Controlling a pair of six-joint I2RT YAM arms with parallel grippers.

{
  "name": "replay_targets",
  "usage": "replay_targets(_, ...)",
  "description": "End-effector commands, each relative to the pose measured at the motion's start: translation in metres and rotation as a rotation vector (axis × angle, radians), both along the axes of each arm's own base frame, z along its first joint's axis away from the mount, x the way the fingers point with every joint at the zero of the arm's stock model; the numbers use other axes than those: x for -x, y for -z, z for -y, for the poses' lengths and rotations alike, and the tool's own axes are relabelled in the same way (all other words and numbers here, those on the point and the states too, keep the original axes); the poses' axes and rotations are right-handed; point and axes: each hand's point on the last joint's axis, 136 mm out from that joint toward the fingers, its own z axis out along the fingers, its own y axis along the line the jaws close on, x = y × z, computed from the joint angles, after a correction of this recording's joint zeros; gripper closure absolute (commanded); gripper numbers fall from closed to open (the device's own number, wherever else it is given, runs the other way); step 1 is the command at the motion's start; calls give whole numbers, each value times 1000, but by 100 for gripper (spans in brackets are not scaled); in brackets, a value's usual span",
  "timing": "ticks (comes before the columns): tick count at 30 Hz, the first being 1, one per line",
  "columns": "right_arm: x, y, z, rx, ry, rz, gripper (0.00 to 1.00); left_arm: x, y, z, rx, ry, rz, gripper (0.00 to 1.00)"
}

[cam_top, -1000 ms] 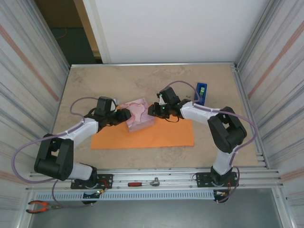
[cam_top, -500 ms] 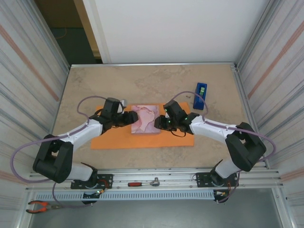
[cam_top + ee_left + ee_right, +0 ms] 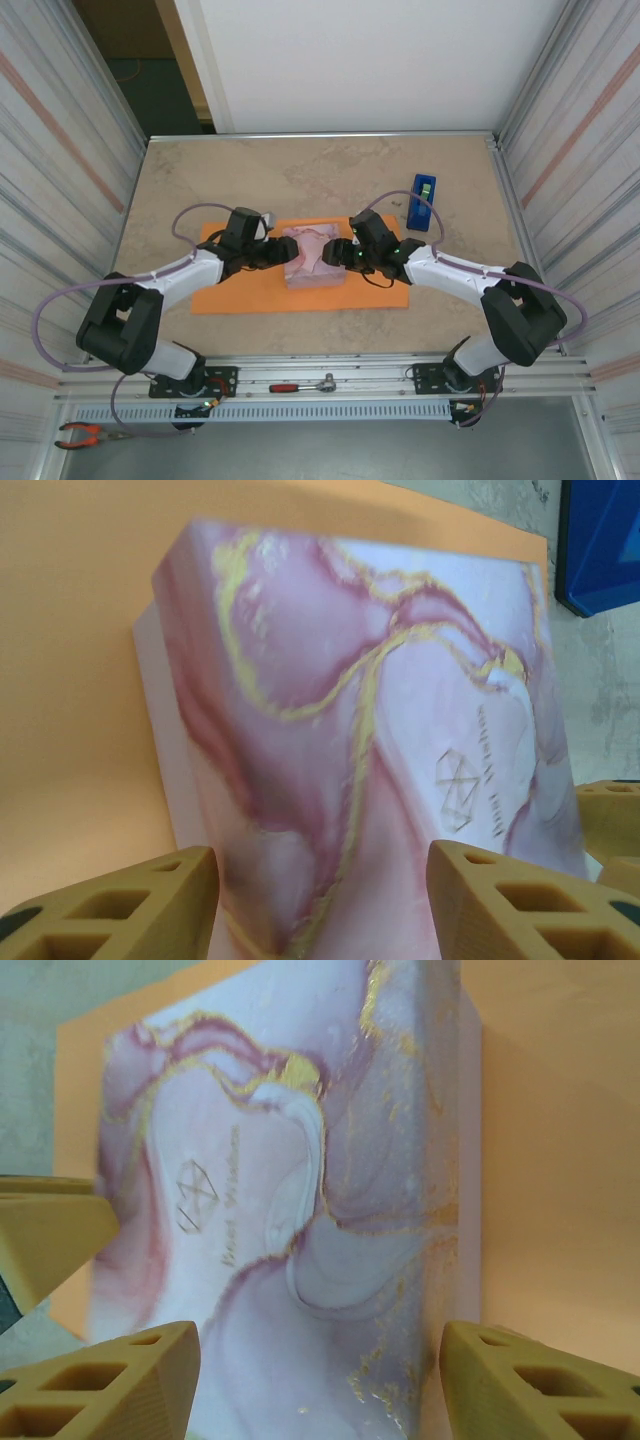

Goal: Wrap the gift box in paper

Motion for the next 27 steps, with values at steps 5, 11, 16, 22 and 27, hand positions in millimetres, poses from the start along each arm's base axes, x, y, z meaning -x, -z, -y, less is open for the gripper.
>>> replay_targets(5, 3, 10, 2, -9, 4, -21, 32, -11, -6, -18, -17, -26, 33, 37)
replay_targets(11, 4, 17, 5, 5, 11, -32, 30, -12, -13, -12, 25, -6, 44, 37)
replay_targets(16, 5, 21, 2, 2, 5, -45, 32, -23, -14, -1, 57, 15, 39, 40)
replay_targets(22, 5, 22, 0, -4, -1, -49, 35, -40, -24, 19, 70, 62, 61, 41)
replay_targets(27, 4, 22, -1, -8, -4, -50, 36, -45, -27, 25, 63, 73, 67, 41)
